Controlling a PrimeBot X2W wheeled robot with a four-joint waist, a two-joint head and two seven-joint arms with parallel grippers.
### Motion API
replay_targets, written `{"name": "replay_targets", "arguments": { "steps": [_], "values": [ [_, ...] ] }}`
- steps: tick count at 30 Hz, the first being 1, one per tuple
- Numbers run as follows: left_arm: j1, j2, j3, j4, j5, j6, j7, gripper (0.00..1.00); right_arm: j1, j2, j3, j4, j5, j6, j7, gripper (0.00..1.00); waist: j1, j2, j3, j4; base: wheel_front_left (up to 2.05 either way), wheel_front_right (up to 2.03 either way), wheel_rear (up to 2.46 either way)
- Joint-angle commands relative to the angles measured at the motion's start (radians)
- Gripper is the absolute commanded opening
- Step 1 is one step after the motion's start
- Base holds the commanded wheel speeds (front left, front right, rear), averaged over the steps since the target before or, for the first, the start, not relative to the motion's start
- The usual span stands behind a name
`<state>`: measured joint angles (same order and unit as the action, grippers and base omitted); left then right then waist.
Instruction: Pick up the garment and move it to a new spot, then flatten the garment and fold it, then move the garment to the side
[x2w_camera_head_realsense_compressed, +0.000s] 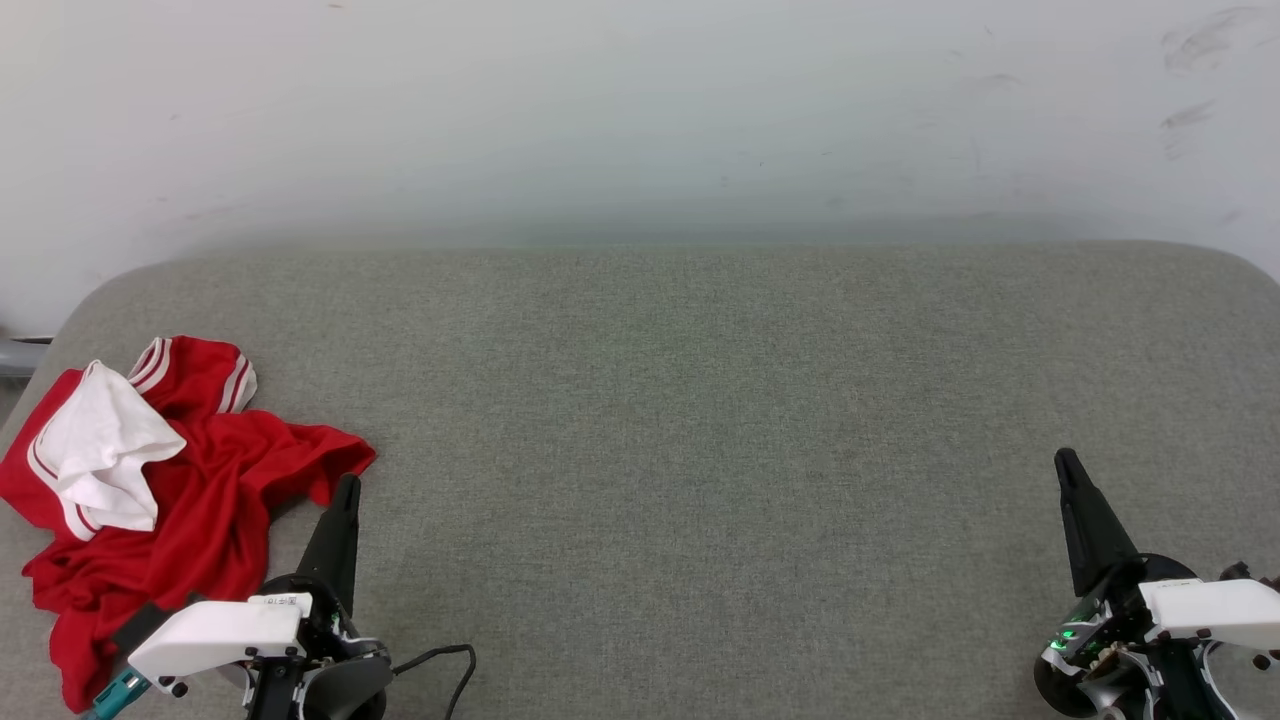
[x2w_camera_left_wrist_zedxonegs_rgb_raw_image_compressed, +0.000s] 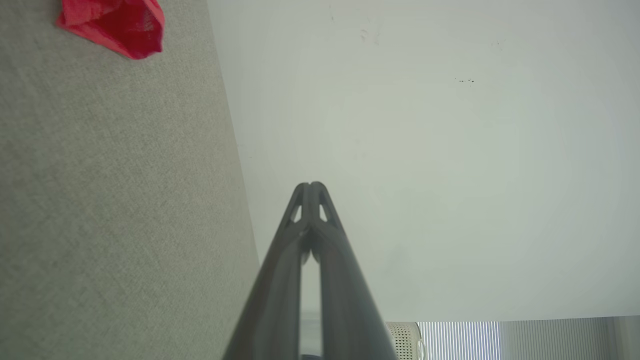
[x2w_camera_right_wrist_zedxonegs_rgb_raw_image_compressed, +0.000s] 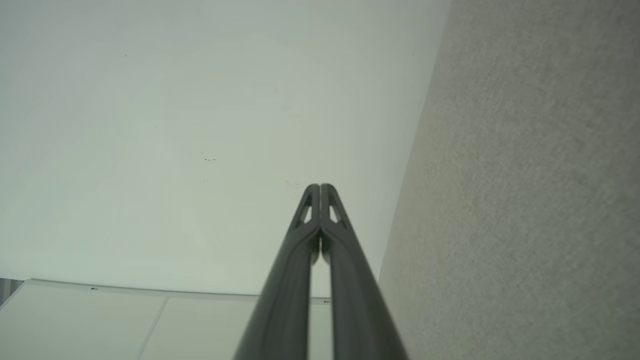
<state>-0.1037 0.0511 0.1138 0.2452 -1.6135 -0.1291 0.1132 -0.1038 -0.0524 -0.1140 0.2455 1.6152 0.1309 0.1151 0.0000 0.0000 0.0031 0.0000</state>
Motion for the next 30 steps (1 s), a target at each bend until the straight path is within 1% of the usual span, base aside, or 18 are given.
{"name": "replay_targets", "arguments": {
  "steps": [1, 27, 28, 30],
  "values": [
    [-0.01, -0.001, 0.001, 0.001, 0.002, -0.003, 0.004, 0.0, -0.01, 0.004, 0.0, 0.0, -0.005, 0.0, 0.0, 0.0, 0.0, 0.0, 0.0, 0.0, 0.0, 0.0, 0.0],
    [-0.01, -0.001, 0.001, 0.001, 0.001, -0.003, 0.004, 0.0, -0.01, 0.004, 0.001, 0.0, -0.005, 0.0, 0.0, 0.0, 0.0, 0.0, 0.0, 0.0, 0.0, 0.0, 0.0],
    [0.0, 0.0, 0.0, 0.0, 0.0, 0.0, 0.0, 1.0, 0.0, 0.0, 0.0, 0.0, 0.0, 0.0, 0.0, 1.0, 0.0, 0.0, 0.0, 0.0, 0.0, 0.0, 0.0],
    [0.009, -0.002, -0.002, 0.013, 0.0, 0.001, -0.002, 1.0, 0.01, 0.0, 0.001, 0.013, 0.0, 0.0, -0.001, 1.0, 0.0, 0.0, 0.0, 0.0, 0.0, 0.0, 0.0]
  ]
}}
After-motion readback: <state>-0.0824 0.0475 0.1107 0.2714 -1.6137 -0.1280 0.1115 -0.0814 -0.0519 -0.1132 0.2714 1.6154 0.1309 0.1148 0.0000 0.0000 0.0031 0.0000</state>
